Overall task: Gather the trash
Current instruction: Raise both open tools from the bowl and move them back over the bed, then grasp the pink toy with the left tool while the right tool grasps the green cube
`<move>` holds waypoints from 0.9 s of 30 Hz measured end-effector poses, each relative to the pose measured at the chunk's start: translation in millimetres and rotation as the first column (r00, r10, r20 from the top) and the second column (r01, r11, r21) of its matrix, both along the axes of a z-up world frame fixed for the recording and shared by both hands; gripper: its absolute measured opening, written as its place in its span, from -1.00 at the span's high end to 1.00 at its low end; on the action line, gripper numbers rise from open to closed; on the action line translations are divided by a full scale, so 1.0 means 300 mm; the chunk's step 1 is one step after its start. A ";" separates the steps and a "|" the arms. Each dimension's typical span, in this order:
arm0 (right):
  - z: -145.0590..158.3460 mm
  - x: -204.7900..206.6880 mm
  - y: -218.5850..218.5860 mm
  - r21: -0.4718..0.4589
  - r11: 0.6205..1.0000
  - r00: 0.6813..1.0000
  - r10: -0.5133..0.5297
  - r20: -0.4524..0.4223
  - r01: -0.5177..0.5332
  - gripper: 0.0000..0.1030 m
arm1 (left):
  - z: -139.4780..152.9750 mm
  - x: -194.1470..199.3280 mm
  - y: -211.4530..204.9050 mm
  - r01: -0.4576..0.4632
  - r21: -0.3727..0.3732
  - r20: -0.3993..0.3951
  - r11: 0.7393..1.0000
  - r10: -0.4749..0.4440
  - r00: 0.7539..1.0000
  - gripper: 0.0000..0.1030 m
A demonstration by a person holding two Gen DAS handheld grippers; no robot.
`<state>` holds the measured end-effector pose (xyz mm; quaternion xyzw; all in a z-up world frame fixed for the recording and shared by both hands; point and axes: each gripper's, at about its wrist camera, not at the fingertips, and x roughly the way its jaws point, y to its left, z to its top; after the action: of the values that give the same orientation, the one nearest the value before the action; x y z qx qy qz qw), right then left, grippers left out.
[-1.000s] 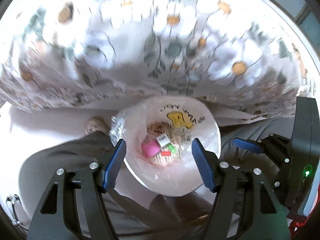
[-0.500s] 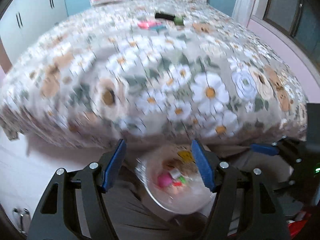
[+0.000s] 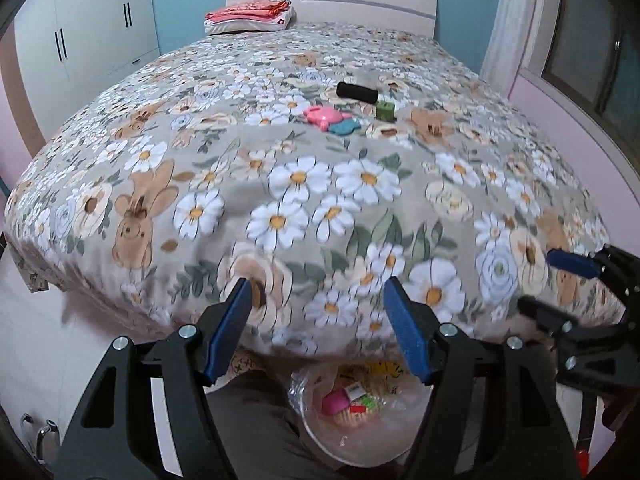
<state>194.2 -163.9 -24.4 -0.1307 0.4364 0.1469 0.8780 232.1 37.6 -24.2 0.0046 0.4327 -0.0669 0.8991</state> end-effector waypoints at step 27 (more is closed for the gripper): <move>0.080 0.733 -0.132 0.057 0.990 0.986 0.125 0.114 -0.132 -0.37 | -0.069 0.824 -0.117 -0.281 -0.249 -0.326 0.927 0.193 0.925 -0.41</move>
<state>414.2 -203.5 -0.4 -0.1384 0.3730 0.2097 0.8932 479.3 2.5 -44.9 -0.1905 0.5449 -0.0193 0.8164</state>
